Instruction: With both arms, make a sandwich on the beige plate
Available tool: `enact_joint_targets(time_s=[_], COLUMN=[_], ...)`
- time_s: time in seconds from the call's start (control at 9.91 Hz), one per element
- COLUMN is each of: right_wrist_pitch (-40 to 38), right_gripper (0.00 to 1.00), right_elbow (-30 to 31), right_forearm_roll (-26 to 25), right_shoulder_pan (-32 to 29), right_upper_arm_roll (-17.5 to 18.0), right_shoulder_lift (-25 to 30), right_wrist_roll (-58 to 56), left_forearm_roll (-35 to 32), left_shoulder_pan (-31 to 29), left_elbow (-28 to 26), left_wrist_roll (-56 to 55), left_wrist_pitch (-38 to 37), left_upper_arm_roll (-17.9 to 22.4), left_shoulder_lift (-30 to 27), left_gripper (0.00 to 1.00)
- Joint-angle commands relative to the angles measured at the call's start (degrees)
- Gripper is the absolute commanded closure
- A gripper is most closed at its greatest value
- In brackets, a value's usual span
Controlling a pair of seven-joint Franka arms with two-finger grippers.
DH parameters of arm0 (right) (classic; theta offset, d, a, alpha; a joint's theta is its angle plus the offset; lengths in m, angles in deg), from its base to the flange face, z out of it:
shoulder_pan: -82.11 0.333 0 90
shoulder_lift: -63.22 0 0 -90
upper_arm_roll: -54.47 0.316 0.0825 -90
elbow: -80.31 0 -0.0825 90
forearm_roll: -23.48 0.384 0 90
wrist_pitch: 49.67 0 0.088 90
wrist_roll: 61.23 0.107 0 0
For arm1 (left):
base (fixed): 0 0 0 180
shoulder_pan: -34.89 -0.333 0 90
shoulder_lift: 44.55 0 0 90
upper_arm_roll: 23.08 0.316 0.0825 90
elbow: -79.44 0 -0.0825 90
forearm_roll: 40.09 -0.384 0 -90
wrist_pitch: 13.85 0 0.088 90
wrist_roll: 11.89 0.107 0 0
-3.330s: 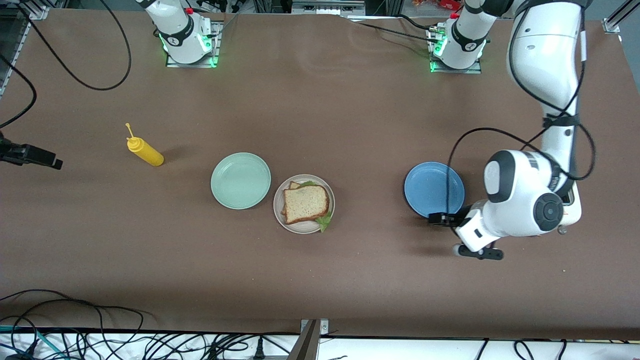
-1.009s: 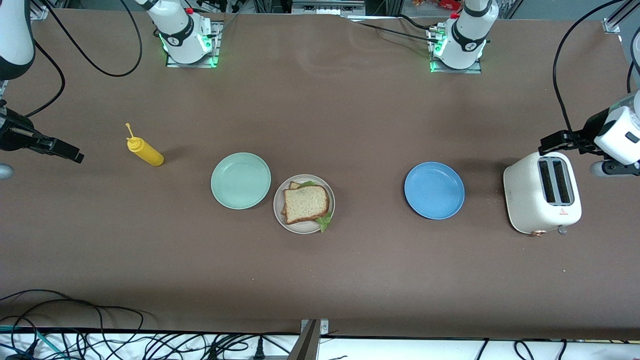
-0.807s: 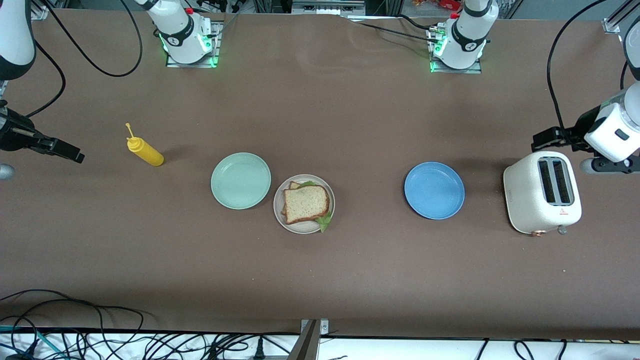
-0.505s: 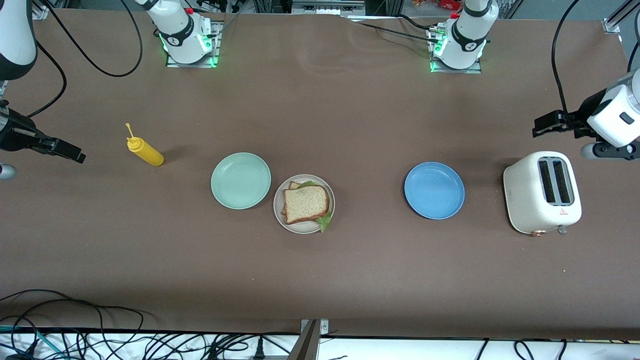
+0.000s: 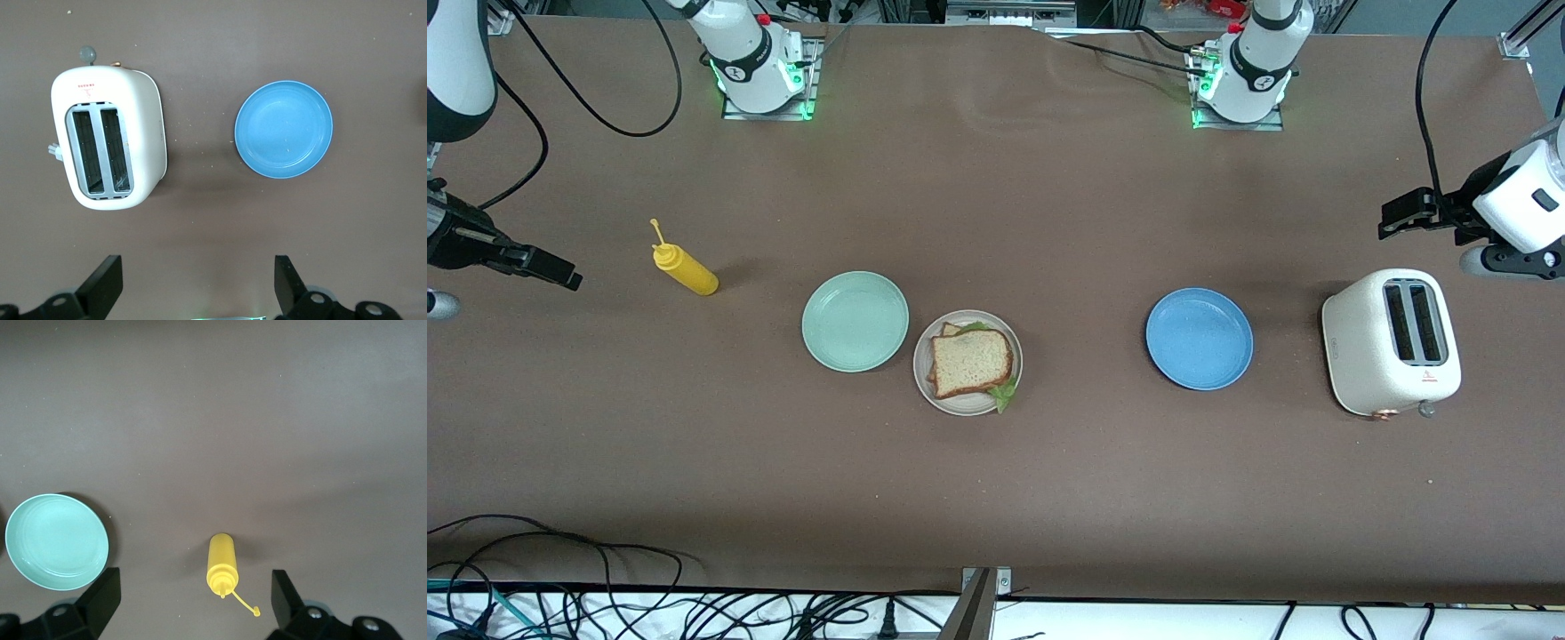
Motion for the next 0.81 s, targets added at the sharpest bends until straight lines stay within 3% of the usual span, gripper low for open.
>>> enact_joint_targets(time_s=[0.0,0.71], right_wrist_pitch=[-0.2,-1.79], right_gripper=[0.0,0.0], right_elbow=[-0.66,-0.67], right_forearm_roll=[0.03,-0.49], right_shoulder_pan=[0.89,1.42], right_upper_arm_roll=[0.04,0.4], right_shoulder_lift=[-0.01,-0.01], right_wrist_roll=[0.72,-5.61], left_forearm_roll=[-1.51,-1.43], left_shoulder_pan=[-0.49,-0.93], left_elbow=[1.45,1.54], left_wrist_roll=[2.0,2.18], left_wrist_pitch=[-1.24,-1.32], left_upper_arm_roll=[-0.31,-0.22], left_shoulder_lift=[0.49,0.75], left_gripper=[0.0,0.0])
